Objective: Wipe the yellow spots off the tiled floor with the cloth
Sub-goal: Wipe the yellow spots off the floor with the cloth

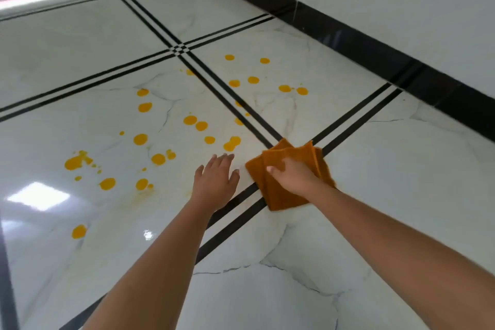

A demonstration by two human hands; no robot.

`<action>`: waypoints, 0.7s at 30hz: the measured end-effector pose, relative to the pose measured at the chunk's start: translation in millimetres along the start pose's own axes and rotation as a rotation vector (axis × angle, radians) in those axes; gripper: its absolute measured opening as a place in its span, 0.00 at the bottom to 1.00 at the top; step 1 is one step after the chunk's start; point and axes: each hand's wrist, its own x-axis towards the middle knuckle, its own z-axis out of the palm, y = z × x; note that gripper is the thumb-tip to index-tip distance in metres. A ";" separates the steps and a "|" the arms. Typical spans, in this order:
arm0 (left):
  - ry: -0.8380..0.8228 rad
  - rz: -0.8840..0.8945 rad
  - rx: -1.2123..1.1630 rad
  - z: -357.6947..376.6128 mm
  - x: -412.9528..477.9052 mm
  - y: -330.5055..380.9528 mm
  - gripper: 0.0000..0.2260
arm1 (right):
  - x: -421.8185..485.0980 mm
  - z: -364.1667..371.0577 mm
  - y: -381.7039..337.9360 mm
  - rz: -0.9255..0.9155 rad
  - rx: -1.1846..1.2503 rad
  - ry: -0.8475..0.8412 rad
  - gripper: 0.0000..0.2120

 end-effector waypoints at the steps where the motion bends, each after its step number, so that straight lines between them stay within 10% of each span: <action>1: 0.014 -0.025 0.009 3.9 -5.5 -12.6 0.22 | 8.4 12.8 4.0 0.101 0.021 0.046 0.33; 7: 0.081 -0.127 0.096 19.4 -36.7 -79.4 0.30 | 44.1 60.3 -5.7 0.191 -0.137 0.236 0.42; 13: 0.135 -0.170 0.136 31.0 -61.8 -107.7 0.32 | 12.0 106.8 8.7 -0.540 -0.541 0.279 0.34; 18: 0.153 -0.251 0.095 35.6 -72.5 -115.1 0.33 | 43.4 92.2 -23.1 -0.163 -0.383 0.321 0.31; 21: 0.166 -0.278 0.086 31.7 -74.0 -118.2 0.34 | 20.2 124.7 -46.4 -0.474 -0.512 0.243 0.28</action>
